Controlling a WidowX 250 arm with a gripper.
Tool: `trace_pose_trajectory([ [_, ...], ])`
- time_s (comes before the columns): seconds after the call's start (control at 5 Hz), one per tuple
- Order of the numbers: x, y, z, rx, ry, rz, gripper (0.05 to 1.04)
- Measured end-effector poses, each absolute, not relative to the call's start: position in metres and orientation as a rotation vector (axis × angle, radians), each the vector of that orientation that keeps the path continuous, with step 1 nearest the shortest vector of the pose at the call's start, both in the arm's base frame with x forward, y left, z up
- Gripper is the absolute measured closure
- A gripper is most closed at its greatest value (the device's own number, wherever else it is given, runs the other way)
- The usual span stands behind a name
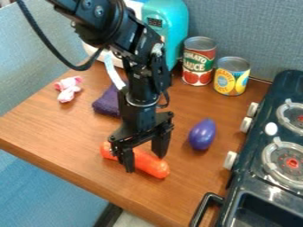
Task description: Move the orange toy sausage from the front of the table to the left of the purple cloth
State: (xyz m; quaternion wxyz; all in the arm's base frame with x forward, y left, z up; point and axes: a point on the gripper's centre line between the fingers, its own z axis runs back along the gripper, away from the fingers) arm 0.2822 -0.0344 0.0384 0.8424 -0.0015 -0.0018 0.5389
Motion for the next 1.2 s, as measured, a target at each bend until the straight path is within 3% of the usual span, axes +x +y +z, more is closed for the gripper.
trace_pose_trajectory([
  [0.4,0.275,-0.028,0.018,0.105,0.073,1.156,0.083],
  [0.6,0.279,-0.028,0.016,0.114,0.071,1.156,0.119],
  [0.8,0.283,-0.026,0.015,0.11,0.048,1.142,0.39],
  [1.0,0.28,-0.026,0.015,0.093,0.036,1.097,0.519],
  [1.2,0.279,-0.022,0.023,0.145,0.059,1.048,0.519],
])
